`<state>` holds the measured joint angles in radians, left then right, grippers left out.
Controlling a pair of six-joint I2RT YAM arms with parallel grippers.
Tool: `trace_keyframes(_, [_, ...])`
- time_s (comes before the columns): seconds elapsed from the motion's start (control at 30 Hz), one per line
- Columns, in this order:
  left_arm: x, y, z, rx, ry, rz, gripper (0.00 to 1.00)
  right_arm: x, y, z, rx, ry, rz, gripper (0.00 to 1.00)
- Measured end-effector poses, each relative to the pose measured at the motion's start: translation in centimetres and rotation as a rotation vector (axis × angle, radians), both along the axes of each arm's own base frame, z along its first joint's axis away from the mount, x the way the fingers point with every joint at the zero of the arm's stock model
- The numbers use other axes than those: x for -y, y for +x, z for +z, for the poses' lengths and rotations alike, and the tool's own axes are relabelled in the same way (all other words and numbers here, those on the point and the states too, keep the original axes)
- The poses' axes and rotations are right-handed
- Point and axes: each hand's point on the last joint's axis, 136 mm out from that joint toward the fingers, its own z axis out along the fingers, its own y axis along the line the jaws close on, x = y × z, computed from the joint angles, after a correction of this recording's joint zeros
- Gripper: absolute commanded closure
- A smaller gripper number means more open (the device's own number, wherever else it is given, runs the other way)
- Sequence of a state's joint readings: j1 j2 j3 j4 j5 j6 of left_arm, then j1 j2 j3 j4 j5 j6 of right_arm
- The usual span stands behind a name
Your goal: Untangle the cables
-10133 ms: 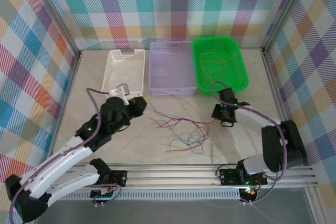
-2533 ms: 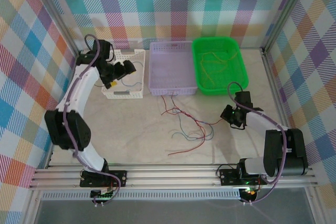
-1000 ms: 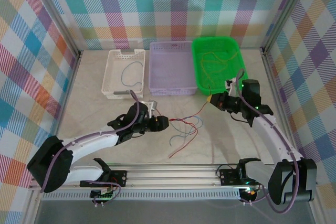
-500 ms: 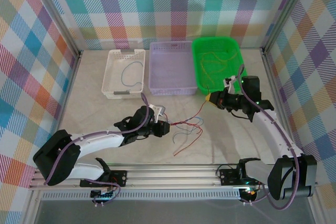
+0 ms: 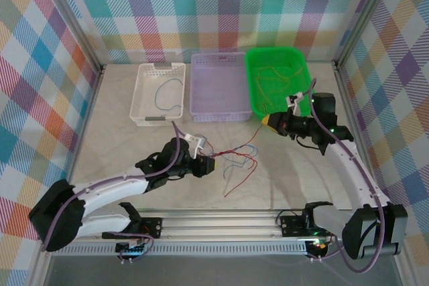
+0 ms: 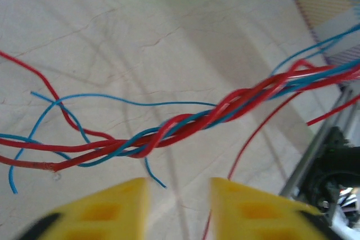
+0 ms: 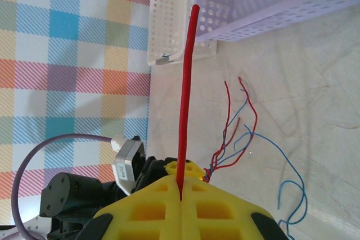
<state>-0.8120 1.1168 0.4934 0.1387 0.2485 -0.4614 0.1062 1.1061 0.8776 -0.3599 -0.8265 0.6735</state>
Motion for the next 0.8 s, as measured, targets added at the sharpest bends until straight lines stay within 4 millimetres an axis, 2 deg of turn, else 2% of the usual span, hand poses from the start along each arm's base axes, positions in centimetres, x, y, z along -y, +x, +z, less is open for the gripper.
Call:
trace_keyframes(0.1, [0.2, -0.4, 2.6, 0.035, -0.077, -0.012, 0.23, -0.2, -0.3, 0.3, 0.002, 0.015, 0.019, 1.0])
trace_keyframes(0.2, [0.3, -0.8, 4.5, 0.051, -0.134, -0.02, 0.19, -0.6, -0.5, 0.5, 0.005, 0.026, 0.039, 1.0])
trace_keyframes(0.5, [1.8, -1.1, 8.1, 0.07, -0.194, -0.094, 0.21, -2.7, -2.2, 1.2, 0.017, 0.058, 0.144, 1.0])
trace_keyframes(0.6, [3.0, -1.7, 7.9, 0.054, -0.179, -0.155, 0.24, -2.9, -2.3, 1.3, 0.019, 0.06, 0.153, 1.0])
trace_keyframes(0.8, [4.7, -4.5, 6.1, 0.024, -0.092, -0.296, 0.33, -3.0, -2.3, 1.6, 0.029, 0.061, 0.158, 1.0])
